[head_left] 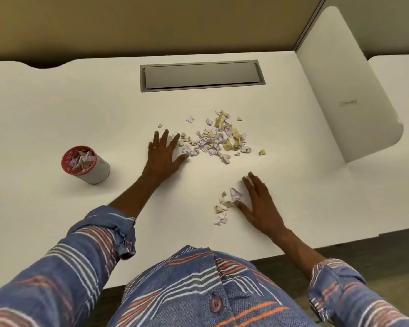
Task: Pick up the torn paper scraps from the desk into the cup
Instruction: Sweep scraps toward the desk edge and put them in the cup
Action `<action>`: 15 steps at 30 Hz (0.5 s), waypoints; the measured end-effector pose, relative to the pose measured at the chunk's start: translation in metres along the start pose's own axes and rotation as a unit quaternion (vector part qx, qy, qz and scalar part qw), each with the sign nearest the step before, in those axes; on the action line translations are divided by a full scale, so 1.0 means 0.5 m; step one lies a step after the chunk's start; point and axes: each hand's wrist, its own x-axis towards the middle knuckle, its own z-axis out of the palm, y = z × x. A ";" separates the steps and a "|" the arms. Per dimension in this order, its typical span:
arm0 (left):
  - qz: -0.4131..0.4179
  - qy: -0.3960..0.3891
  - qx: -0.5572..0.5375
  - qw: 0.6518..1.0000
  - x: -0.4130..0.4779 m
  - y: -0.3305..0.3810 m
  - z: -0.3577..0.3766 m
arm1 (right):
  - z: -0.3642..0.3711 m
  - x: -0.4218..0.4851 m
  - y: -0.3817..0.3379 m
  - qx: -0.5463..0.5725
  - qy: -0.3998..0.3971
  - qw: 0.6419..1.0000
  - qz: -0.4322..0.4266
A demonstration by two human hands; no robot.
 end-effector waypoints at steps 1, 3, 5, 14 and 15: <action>0.009 -0.011 -0.004 1.000 0.008 0.007 0.001 | 0.003 0.008 -0.001 -0.008 -0.015 1.000 -0.014; 0.075 -0.027 0.004 0.997 0.011 0.025 0.005 | 0.003 0.034 -0.012 0.007 -0.040 0.998 -0.044; 0.138 -0.036 -0.016 0.990 -0.008 0.043 0.017 | -0.002 0.070 -0.031 0.035 -0.045 0.997 -0.056; 0.159 0.010 -0.079 0.984 -0.232 0.036 0.084 | 0.006 0.190 -0.066 -0.021 -0.034 0.996 -0.083; 0.156 0.012 -0.092 0.983 -0.257 0.030 0.090 | 0.010 0.186 -0.066 -0.020 -0.038 0.995 -0.089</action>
